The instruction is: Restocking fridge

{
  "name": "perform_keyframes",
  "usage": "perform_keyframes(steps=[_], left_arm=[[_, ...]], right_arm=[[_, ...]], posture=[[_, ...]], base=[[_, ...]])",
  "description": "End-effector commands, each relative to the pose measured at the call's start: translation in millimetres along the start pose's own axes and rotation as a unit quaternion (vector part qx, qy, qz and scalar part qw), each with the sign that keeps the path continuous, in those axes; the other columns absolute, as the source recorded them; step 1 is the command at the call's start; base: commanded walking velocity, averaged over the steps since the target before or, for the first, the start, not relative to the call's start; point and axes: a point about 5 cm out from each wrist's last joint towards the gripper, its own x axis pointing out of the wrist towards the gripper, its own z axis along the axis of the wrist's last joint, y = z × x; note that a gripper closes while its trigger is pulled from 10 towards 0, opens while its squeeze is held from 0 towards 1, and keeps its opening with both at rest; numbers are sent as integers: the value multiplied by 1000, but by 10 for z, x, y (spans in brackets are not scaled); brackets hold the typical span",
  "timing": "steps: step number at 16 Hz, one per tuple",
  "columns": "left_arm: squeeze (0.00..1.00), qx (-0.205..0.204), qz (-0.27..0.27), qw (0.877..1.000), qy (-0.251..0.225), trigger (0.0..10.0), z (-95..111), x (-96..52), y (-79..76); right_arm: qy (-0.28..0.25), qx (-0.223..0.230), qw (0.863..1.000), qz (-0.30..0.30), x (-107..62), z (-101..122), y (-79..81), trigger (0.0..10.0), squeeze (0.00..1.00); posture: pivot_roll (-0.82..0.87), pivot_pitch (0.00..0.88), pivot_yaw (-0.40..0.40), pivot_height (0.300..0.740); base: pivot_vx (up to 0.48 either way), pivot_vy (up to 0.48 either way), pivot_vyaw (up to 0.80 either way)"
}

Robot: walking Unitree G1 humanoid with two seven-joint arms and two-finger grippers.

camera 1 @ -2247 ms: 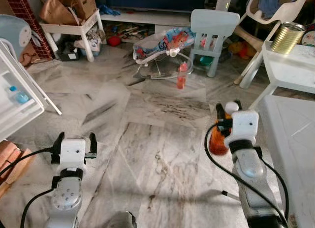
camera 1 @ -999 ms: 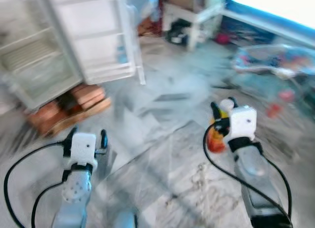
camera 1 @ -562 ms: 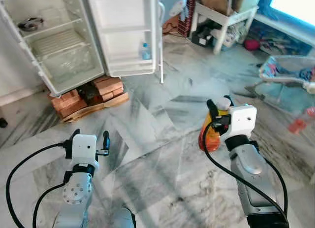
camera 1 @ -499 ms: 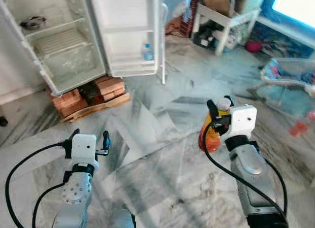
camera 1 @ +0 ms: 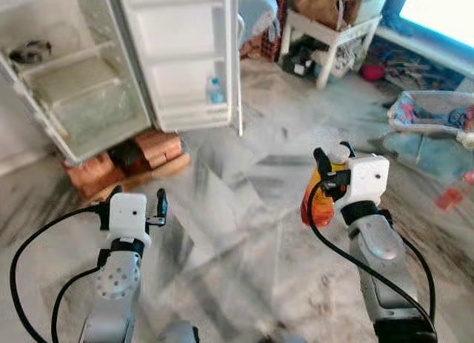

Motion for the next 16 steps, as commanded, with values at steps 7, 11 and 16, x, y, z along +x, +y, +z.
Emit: perform_keyframes(steps=[7,11,16], left_arm=[[0,9,6,1000,6,10000,-14,-9,28],[0,5,-1,1000,7,10000,-7,1,14],[0,0,-7,1000,12,10000,-6,3,-14]], right_arm=[[-22,5,1000,11,60,76,74,10000,0],[-19,2,1000,6,76,69,69,10000,0],[-11,-2,1000,-9,102,46,40,10000,0]], posture=[[124,117,-44,740],[124,118,-46,740],[125,118,-46,740]], base=[[376,235,0],[409,0,0],[470,0,0]])
